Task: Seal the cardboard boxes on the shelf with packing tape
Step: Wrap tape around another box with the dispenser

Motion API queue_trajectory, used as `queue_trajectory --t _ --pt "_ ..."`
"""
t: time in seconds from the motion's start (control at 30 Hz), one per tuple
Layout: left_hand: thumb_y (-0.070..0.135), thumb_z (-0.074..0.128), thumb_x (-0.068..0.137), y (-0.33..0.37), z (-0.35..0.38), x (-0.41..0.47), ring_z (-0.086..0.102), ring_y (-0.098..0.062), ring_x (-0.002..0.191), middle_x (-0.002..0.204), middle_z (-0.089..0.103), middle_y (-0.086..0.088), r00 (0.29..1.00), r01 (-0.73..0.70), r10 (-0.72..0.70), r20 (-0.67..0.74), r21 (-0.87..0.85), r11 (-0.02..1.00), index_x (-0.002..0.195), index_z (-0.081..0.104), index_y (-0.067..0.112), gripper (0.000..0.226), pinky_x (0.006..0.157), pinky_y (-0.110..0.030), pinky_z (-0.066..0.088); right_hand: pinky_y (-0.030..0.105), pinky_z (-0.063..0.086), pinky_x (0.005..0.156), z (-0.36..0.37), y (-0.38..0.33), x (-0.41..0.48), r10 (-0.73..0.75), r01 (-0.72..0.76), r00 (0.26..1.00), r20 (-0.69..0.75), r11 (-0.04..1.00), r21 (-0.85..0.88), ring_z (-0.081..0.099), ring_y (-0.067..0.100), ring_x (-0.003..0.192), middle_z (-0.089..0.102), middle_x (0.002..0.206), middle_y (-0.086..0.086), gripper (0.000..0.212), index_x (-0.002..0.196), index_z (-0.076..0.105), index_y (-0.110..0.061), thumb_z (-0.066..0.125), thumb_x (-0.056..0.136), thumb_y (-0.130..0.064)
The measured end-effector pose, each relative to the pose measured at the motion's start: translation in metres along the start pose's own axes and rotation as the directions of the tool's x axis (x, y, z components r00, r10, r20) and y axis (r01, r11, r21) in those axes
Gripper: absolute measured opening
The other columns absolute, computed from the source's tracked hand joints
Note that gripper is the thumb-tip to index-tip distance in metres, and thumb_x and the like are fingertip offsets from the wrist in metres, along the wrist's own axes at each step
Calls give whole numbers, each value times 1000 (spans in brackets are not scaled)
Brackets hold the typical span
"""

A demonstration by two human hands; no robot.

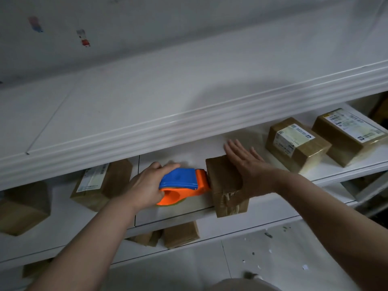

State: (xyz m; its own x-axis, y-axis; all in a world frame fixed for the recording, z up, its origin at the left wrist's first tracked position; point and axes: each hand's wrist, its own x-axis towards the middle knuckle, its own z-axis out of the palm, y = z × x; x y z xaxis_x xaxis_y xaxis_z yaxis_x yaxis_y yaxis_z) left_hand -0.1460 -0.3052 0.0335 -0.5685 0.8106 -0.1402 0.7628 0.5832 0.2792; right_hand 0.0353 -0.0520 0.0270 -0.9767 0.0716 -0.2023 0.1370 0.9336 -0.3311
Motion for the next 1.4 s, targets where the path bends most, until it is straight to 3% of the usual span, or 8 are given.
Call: queue_trajectory --t 0.23,0.43,0.57,0.7,0.77,0.9,1.13,1.4 --pt "5 62 76 3 -3 2 52 -17 94 103 38 5 1000 5 -5 29 0 1000 143 25 53 90 82 -36 51 54 -13 114 10 -29 4 -61 56 998 -2 936 -347 -29 25 142 -30 155 9 139 149 -22 -12 62 62 -80" --pt "2 62 73 0 -6 -7 51 -15 93 102 40 6 1000 5 -4 9 -44 999 143 27 53 94 80 -34 51 61 8 115 -4 -50 31 15 6 997 71 959 -284 -6 30 147 -5 160 8 129 150 -20 -20 73 69 -58" --pt "-3 62 69 3 -25 -13 52 -20 112 118 52 -1 988 -31 13 -151 -113 993 144 38 40 89 90 -19 38 32 26 115 -11 -23 26 -13 24 999 -53 976 215 19 20 139 14 151 0 133 153 -10 -23 87 63 -38" --pt "7 63 72 30 -36 -4 53 -18 110 118 50 5 992 -51 54 -113 34 998 145 27 50 92 88 -28 47 4 39 90 31 14 1 25 5 999 -27 635 772 29 13 135 17 146 -9 130 150 -6 -32 89 64 -10" --pt "11 61 75 52 -28 4 52 -16 100 106 42 7 996 -83 86 -25 106 991 146 21 53 91 72 -26 45 6 36 96 53 26 -4 44 -68 998 52 708 703 24 14 138 13 150 -7 134 149 -11 -31 90 62 -12" --pt "16 61 80 75 -22 18 52 -14 98 107 41 7 991 -135 137 5 223 966 147 20 50 86 67 -23 35 53 -3 118 49 33 1 125 -110 992 -28 943 314 -16 17 146 -11 160 -7 149 148 -21 -30 91 51 -45" --pt "18 58 79 70 -29 19 53 -16 97 111 41 8 992 -126 119 44 278 952 145 14 56 88 74 -30 44 52 1 119 49 15 14 57 -53 998 -23 990 130 7 16 147 11 160 -2 139 150 -20 -22 82 61 -54" --pt "12 58 71 -44 -40 -38 52 -13 99 114 43 12 978 112 -140 157 174 978 130 15 72 94 75 -31 50 48 4 120 51 20 18 49 -47 999 -13 994 100 14 15 144 22 154 -8 141 149 -19 -25 82 57 -56"
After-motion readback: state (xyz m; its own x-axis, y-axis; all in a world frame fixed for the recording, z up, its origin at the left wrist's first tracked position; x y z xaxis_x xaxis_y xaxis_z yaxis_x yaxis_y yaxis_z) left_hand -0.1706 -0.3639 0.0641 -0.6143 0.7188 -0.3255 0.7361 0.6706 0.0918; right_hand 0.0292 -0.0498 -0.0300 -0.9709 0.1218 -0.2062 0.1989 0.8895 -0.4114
